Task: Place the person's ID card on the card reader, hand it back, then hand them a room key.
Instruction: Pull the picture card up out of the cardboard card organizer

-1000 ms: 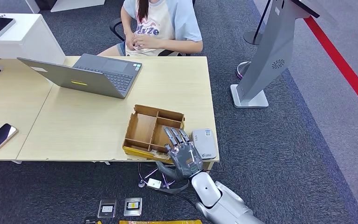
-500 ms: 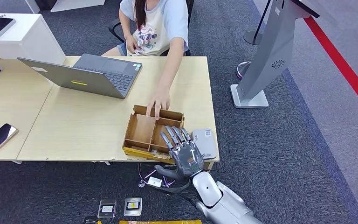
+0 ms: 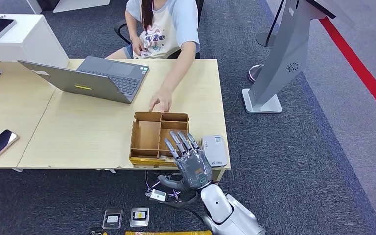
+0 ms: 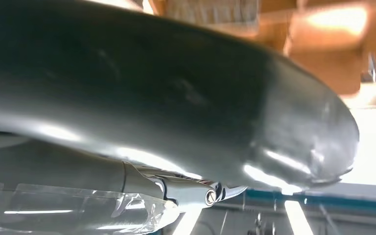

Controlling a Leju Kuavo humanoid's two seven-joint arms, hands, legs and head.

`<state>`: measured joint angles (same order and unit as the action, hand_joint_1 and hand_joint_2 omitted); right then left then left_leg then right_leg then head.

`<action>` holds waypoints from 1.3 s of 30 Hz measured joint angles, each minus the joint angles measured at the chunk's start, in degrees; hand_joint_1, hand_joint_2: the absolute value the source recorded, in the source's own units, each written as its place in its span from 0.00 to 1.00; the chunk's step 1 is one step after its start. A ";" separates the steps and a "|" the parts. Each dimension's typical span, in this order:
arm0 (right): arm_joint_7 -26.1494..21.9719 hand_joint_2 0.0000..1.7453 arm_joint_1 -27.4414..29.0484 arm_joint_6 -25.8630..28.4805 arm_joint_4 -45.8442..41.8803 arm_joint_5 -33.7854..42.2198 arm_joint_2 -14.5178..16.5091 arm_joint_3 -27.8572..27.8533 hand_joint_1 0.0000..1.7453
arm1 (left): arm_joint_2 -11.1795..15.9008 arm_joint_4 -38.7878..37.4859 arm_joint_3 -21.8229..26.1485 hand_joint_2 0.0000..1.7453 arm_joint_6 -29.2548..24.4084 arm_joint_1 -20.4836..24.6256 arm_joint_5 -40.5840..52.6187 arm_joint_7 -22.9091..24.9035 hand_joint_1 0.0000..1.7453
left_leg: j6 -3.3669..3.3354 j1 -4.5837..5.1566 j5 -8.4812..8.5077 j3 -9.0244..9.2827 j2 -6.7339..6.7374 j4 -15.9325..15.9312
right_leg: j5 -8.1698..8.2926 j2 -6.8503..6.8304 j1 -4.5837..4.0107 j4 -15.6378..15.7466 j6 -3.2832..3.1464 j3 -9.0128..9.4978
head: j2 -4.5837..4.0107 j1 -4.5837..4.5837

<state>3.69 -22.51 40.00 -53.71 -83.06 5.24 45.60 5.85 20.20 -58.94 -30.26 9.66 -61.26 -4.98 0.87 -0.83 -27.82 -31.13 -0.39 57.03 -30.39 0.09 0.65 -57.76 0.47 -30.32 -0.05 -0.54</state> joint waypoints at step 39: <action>3.55 0.00 -3.31 -0.11 2.83 0.98 0.43 5.37 0.00 | 0.21 0.90 -1.52 1.00 -0.43 0.32 -2.19 0.14 0.00 | 0.00 0.00 0.00 -0.04 -0.01 0.00 | 0.00 -0.01 0.00 -0.01 0.00 -0.02 | 0.00 -0.01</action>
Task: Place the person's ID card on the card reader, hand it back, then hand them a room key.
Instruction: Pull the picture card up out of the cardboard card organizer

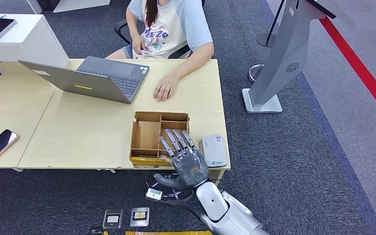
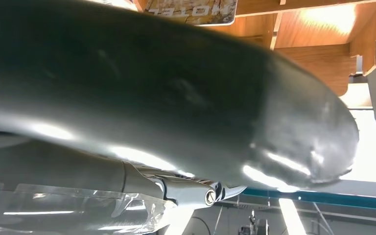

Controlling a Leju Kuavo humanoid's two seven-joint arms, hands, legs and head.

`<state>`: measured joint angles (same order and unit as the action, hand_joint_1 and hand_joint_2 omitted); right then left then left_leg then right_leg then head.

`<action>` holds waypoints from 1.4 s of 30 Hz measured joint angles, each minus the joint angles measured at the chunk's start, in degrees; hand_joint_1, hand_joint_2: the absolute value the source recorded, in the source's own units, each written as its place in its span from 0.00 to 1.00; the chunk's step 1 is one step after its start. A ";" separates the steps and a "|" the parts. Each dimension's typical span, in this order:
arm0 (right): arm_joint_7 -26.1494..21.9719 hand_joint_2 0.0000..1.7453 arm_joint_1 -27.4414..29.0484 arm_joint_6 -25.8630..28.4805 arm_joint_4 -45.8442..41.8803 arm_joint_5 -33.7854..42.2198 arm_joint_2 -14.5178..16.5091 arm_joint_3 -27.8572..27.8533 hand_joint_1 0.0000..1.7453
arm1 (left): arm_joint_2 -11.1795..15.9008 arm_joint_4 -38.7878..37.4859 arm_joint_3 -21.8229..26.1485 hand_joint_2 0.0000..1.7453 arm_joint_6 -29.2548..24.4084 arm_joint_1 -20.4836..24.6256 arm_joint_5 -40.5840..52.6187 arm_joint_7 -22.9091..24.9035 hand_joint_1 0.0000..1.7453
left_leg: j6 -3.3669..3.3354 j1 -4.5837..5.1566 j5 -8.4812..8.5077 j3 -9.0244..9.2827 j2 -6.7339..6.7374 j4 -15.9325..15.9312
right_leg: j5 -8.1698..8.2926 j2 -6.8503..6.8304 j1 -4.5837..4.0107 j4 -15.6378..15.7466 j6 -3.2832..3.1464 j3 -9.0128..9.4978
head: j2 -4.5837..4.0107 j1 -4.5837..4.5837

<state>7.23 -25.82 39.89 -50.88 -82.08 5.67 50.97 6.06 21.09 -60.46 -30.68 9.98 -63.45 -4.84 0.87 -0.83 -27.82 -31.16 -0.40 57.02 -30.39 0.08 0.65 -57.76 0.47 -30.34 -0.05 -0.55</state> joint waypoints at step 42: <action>9.12 0.00 -6.18 0.34 22.51 8.05 3.80 9.33 0.00 | 0.13 0.31 0.00 1.00 1.92 1.08 6.37 3.84 0.00 | 0.00 0.00 0.02 0.07 0.00 0.01 | 0.02 0.00 0.01 0.00 0.01 0.05 | 0.01 0.00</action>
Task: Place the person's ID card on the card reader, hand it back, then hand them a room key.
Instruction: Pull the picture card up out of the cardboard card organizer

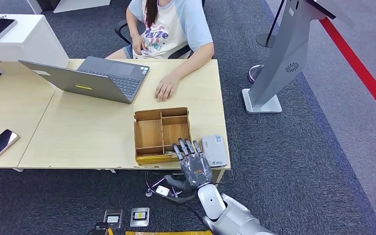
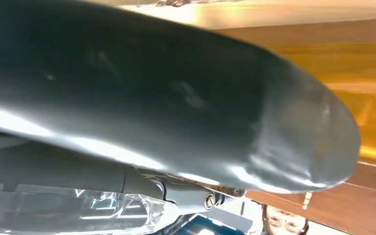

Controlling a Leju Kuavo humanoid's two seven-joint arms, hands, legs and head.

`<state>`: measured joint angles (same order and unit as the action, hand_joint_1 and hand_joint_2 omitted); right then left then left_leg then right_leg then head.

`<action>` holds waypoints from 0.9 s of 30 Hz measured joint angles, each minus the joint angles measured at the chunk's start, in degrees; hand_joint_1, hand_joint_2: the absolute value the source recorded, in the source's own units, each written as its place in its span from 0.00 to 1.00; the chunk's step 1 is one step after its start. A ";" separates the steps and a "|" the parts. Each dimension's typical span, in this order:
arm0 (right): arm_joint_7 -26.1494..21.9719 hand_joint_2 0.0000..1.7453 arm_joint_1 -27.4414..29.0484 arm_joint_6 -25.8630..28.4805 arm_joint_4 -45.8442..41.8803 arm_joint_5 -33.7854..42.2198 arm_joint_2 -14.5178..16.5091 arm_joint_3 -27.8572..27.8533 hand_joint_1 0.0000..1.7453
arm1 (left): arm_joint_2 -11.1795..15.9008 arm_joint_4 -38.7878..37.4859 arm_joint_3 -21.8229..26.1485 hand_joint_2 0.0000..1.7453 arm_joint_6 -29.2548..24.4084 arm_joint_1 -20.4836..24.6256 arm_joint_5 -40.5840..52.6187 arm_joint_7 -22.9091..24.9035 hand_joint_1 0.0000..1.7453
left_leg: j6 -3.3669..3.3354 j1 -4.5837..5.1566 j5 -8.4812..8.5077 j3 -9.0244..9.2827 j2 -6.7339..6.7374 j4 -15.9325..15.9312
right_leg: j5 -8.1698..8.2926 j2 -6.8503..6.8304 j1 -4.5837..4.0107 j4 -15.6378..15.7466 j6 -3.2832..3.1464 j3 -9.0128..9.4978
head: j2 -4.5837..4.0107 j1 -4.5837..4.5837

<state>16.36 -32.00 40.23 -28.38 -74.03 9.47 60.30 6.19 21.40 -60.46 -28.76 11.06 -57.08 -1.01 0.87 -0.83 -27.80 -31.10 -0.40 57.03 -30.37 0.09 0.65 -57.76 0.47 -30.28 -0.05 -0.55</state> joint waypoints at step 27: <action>-3.51 0.00 0.49 0.05 -7.91 -5.86 -3.56 -0.94 1.00 | -0.01 0.00 0.04 1.00 -0.70 -0.77 -1.94 -0.99 0.00 | 0.00 0.00 -0.01 -0.01 0.00 0.00 | 0.00 0.00 0.00 0.00 0.00 -0.02 | 0.00 0.01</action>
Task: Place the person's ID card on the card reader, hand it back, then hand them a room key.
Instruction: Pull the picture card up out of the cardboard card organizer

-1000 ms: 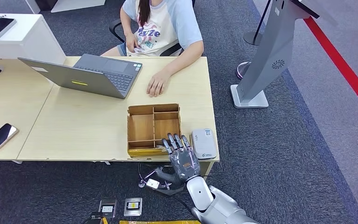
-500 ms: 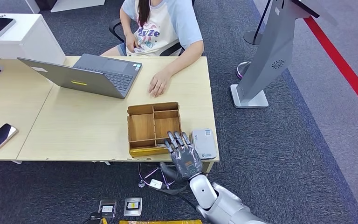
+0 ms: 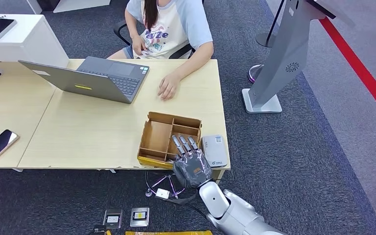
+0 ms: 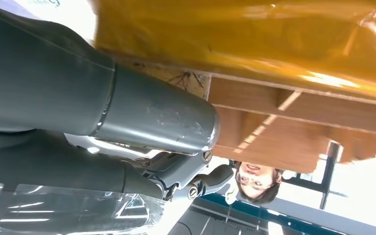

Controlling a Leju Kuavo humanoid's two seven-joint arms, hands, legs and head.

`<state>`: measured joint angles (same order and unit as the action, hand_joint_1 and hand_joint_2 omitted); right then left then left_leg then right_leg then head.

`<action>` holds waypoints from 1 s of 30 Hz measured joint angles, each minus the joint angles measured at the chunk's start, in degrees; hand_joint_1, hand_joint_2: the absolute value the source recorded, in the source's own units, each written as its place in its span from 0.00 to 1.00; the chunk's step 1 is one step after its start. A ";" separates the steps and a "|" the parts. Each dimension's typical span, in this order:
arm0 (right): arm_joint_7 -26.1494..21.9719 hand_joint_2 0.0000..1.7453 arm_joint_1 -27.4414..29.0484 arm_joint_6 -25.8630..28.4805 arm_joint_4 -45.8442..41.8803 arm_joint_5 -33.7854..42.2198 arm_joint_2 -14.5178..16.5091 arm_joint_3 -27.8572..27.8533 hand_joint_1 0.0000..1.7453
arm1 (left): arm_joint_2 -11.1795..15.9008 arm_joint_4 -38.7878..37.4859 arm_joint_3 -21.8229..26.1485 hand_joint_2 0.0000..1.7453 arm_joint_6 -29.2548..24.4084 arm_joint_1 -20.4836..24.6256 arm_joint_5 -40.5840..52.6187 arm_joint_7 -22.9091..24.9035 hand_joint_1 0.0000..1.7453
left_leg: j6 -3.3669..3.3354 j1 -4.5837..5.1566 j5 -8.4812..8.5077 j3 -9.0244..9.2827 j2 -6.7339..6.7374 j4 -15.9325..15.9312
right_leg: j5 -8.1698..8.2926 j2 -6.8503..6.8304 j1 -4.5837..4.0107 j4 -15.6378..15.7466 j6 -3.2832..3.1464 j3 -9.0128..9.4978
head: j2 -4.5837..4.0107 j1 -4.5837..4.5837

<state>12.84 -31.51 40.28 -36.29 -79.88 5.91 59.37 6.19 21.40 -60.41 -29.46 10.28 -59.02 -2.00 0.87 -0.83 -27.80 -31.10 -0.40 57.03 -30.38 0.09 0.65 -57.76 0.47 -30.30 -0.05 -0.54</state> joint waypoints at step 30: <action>-1.21 0.00 1.68 0.00 -5.81 -2.32 -1.70 -3.32 1.00 | 0.21 0.48 -0.02 1.00 0.04 -0.14 -0.45 -0.39 0.00 | 0.00 0.00 0.00 -0.02 0.00 0.00 | 0.00 0.00 0.00 0.00 0.00 -0.01 | 0.01 0.00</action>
<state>11.63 -29.83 40.28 -42.10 -82.20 4.21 56.05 6.39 21.88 -60.43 -29.42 10.14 -59.47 -2.39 0.87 -0.83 -27.80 -31.12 -0.40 57.03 -30.38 0.09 0.65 -57.76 0.47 -30.31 -0.04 -0.54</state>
